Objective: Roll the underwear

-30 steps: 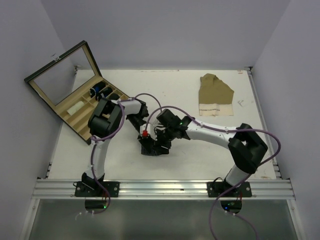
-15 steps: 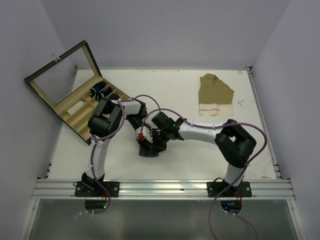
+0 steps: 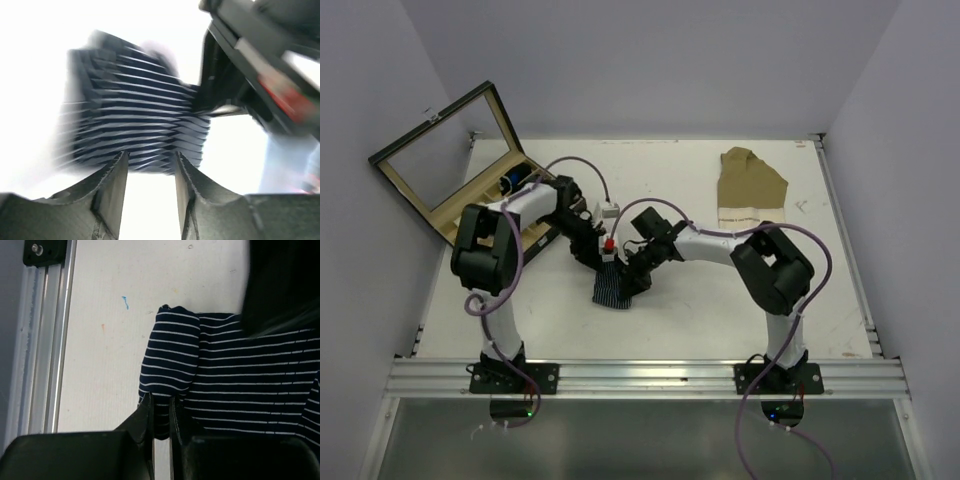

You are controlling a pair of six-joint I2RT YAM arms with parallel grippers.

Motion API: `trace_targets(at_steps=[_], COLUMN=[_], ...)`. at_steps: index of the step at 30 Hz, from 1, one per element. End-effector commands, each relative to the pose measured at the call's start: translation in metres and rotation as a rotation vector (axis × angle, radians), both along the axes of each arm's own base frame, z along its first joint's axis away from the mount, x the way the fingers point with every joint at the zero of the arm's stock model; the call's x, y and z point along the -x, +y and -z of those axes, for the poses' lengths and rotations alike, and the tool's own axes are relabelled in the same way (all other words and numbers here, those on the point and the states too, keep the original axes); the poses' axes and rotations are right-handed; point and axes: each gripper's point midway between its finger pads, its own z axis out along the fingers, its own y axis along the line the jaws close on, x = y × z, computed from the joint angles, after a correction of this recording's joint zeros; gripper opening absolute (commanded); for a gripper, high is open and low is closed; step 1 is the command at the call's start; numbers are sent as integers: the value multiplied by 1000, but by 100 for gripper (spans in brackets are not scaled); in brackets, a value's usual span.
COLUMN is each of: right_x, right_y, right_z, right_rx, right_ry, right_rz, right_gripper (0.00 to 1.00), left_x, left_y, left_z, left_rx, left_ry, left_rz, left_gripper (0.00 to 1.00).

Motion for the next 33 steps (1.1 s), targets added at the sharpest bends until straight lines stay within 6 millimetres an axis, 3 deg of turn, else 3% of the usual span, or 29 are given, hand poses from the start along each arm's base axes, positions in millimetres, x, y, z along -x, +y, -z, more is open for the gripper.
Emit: trace_targets(at_steps=[1,3,4,6,7,9,10,16,18,20,26,33], right_x=[31,32,34,35,37,35,37,21,21,20,18,16], right_y=[-35,-33,-32,-32,-33,-32,-33,-30,-34,-37,-37,-35], right_z=[39,38,35,38,44,47,57,59,63,66,71,74], right_rx=[189,177,168,172,191,213,246,219,230,244,256,253], right_ry=[203,250,292,324,357,408,469,611,631,636,642,655], right_rz=[25,33,39,50,63,70,90,166,178,183,186,194], right_gripper=[0,0,0,0,0,0,0,0,0,0,0,0], left_x=[-61,-70,-83,-77,-73,-65,-49,13,23,40,59,61], left_y=[13,18,26,38,44,50,53,42,31,21,-8,-29], left_z=[-42,-57,-79,-82,-97,-98,-90,-56,-57,-43,-30,-17], left_rx=[78,96,109,81,60,34,-13,-75,-55,-34,2,-2], left_ry=[-331,-404,-524,-619,-718,-829,-858,-1061,-1134,-1128,-1123,-1140], left_rz=[-99,-142,-169,-164,-150,-80,-39,224,278,333,403,448], left_gripper=[45,46,46,46,46,47,48,48,50,50,49,46])
